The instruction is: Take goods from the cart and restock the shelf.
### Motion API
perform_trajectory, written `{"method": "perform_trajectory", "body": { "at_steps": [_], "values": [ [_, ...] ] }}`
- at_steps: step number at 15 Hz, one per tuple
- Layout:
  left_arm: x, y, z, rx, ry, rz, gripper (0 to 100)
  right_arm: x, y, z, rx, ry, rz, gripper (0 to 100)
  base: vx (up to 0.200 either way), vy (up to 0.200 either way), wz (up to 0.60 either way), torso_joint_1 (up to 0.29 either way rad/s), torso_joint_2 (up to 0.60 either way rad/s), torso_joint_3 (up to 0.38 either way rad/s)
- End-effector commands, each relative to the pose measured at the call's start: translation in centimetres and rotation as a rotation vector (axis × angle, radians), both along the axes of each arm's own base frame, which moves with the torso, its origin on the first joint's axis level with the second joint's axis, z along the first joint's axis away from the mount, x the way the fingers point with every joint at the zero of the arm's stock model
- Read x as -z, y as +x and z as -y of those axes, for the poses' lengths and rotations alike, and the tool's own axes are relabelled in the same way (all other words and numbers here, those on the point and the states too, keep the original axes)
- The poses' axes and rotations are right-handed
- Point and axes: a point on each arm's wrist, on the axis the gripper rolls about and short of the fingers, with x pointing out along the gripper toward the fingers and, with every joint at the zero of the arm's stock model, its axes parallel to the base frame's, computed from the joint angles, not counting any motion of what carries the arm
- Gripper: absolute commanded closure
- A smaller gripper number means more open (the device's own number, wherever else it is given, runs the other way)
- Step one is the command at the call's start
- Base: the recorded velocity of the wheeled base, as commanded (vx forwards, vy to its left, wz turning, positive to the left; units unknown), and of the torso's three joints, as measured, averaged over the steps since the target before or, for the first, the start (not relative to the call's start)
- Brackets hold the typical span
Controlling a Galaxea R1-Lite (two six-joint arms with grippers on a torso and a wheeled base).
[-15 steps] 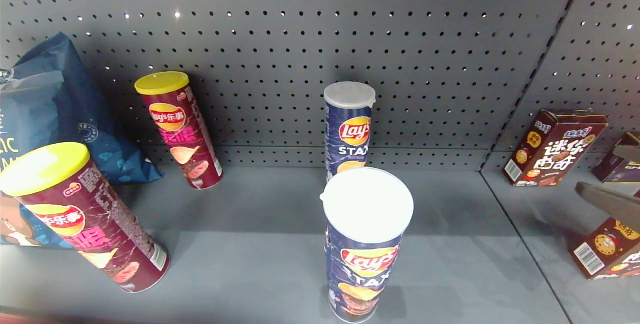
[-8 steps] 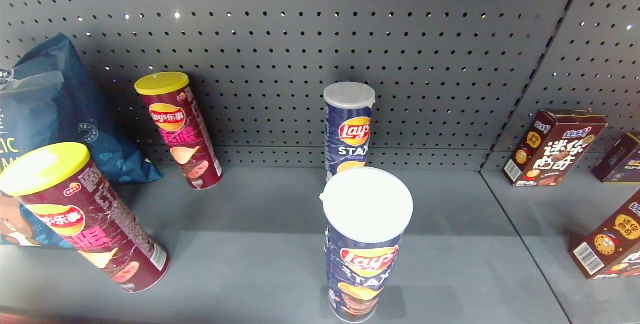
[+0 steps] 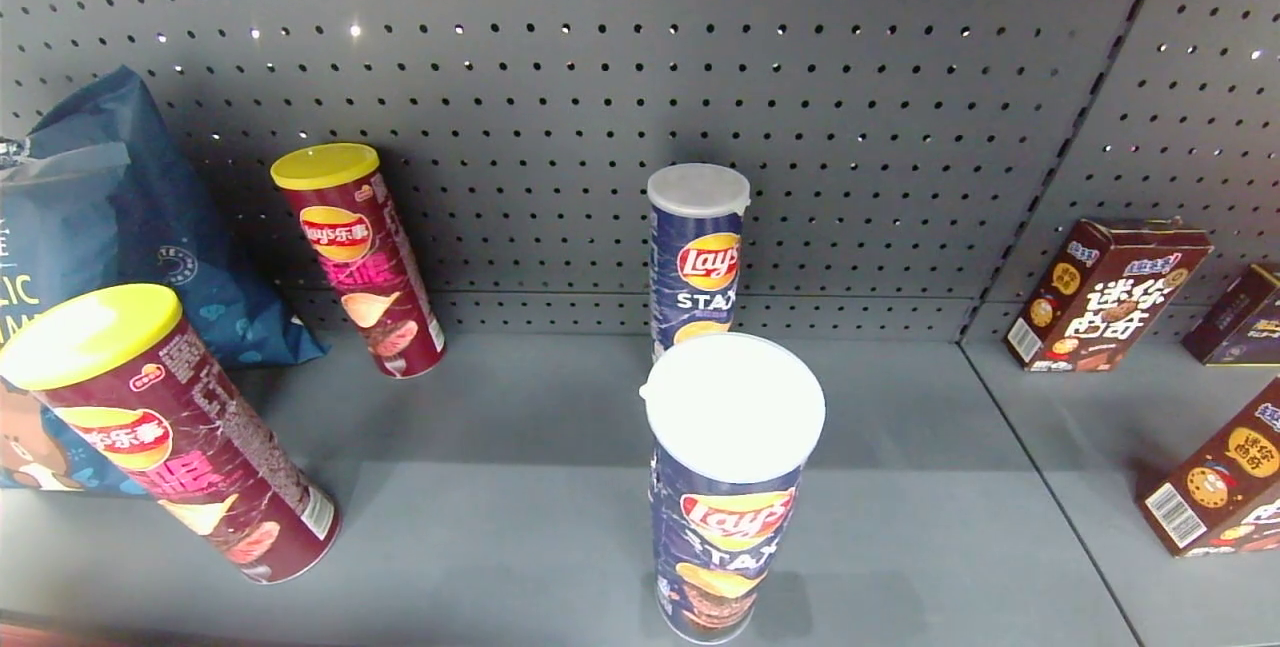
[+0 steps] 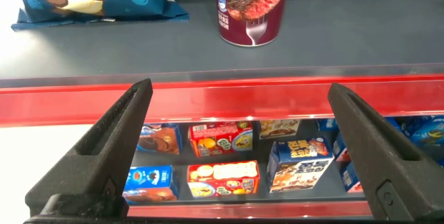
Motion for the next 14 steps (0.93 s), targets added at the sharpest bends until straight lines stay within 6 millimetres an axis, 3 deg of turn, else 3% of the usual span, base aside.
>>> {"method": "perform_trajectory", "body": {
  "at_steps": [1, 2, 4, 6, 8, 9, 11, 14],
  "values": [
    [0.0, 0.0, 0.0, -0.001, 0.0, 0.0, 0, 2.8, 0.6, 0.1, 0.026, 0.0, -0.031, 0, 0.0, 0.0, 0.0, 0.0, 0.0, 0.0],
    [0.0, 0.0, 0.0, -0.001, 0.0, -0.001, 0, 4.6, 1.2, 0.2, 0.039, 0.0, -0.045, 0, 0.0, 0.0, 0.0, 0.0, 0.0, 0.0],
    [0.0, 0.0, 0.0, 0.001, 0.0, 0.0, 0, 5.6, 1.3, 0.2, 0.031, 0.015, -0.109, 0, 0.0, 0.0, 0.0, 0.0, 0.0, 0.0],
    [0.0, 0.0, 0.0, -0.001, 0.0, 0.0, 0, 5.5, 1.4, 0.2, 0.017, 0.033, -0.098, 0, 0.0, 0.0, 0.0, 0.0, 0.0, 0.0],
    [0.0, 0.0, 0.0, -0.001, 0.0, 0.0, 0, 6.0, 1.3, 0.5, 0.172, 0.027, -0.14, 0, 0.0, 0.0, 0.0, 0.0, 0.0, 0.0],
    [0.0, 0.0, 0.0, -0.001, 0.0, -0.001, 0, 6.0, 1.3, 0.5, 0.171, 0.027, -0.142, 0, 0.0, 0.0, 0.0, 0.0, 0.0, 0.0],
    [0.0, 0.0, 0.0, -0.001, 0.0, 0.0, 0, 6.2, 1.3, 0.4, 0.035, -0.062, -0.178, 0, 0.0, 0.0, 0.0, 0.0, 0.0, 0.0],
    [0.0, 0.0, 0.0, 0.001, 0.003, -0.001, 0, 6.2, 1.1, 0.4, 0.015, -0.057, -0.141, 0, 0.0, 0.0, 0.0, 0.0, 0.0, 0.0]
  ]
}}
